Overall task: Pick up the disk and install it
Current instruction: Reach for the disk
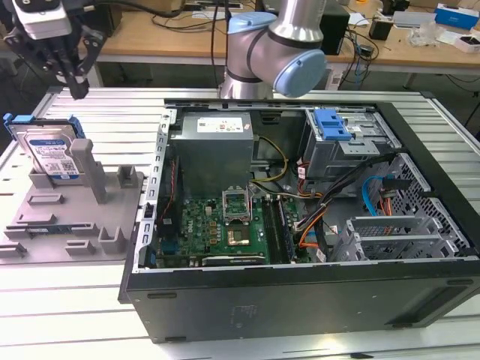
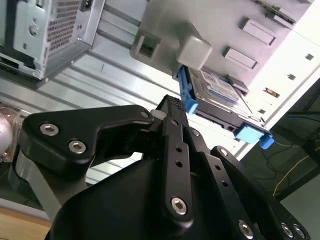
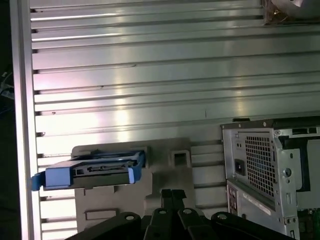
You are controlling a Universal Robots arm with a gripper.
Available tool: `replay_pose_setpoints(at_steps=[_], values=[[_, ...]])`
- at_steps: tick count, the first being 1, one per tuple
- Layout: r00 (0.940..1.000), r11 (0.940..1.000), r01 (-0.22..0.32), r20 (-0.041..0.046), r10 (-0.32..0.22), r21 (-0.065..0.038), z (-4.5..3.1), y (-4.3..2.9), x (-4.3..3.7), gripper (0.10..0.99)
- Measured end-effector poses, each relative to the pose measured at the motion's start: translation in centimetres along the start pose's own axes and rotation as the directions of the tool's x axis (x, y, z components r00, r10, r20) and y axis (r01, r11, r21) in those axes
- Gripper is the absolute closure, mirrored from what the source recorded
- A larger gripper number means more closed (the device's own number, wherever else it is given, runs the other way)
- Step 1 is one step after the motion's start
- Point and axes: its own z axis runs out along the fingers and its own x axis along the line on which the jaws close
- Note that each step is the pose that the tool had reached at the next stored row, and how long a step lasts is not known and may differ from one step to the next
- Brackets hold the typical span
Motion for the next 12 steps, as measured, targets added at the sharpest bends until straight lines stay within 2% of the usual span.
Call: replay_pose_setpoints(at_steps=[7, 10, 12], values=[[1.0000, 1.0000, 0.000, -0.0019, 0.000, 0.000, 0.08, 0.77, 2.93, 0.980], [1.0000, 1.0000, 0.000, -0.0033, 0.000, 0.000, 0.12, 1.35, 4.73, 0.980], [1.0000, 1.0000, 0.000, -0.0042, 0.000, 0.000, 0.13, 1.38, 4.89, 0.980]])
